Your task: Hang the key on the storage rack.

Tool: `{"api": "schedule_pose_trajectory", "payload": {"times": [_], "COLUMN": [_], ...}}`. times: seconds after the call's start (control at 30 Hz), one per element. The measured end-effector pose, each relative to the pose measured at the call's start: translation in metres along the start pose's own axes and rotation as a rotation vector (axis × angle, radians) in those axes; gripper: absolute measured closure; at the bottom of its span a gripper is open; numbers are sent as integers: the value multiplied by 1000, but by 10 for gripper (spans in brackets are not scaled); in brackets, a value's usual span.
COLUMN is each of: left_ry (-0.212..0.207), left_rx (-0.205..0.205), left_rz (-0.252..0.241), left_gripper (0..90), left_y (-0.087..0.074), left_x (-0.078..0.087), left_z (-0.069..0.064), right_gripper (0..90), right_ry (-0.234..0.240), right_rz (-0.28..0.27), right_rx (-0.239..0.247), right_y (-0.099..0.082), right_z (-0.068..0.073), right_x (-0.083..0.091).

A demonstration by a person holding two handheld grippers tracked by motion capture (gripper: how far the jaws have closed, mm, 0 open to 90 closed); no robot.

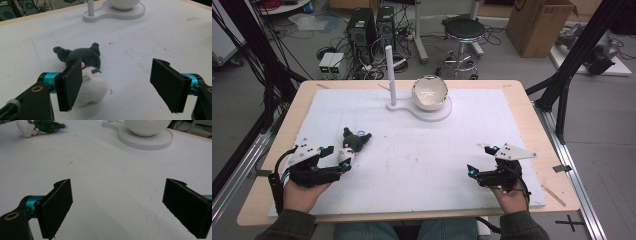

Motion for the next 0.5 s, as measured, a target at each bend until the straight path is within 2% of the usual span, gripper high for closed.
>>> {"api": "schedule_pose_trajectory", "payload": {"times": [0.17, 0.27, 0.3, 0.5], "left_ry": [21, 22, 35, 56], "left_rx": [0, 11, 18, 22], "left_rz": [14, 14, 15, 35], "left_gripper": [269, 269, 269, 271], "left_y": [6, 9, 12, 15], "left_x": [-9, -13, -16, -26], "left_z": [5, 8, 11, 15], "right_gripper": [87, 87, 87, 87], "right_ry": [3, 4, 4, 4], "right_rz": [-2, -2, 1, -4], "right_rx": [1, 1, 0, 0], "right_y": [0, 0, 0, 0], "right_z": [0, 0, 0, -2], "right_x": [-1, -1, 0, 0]}}
Point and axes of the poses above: each handheld gripper's, and its own axes: x roughly backward along the jaws, y roughly out of its top, z roughly to its left, the point moved 1 cm from there along -x, roughly forward along the jaws, and after that the axes turned 7 degrees about -z, right-handed, at the moved point
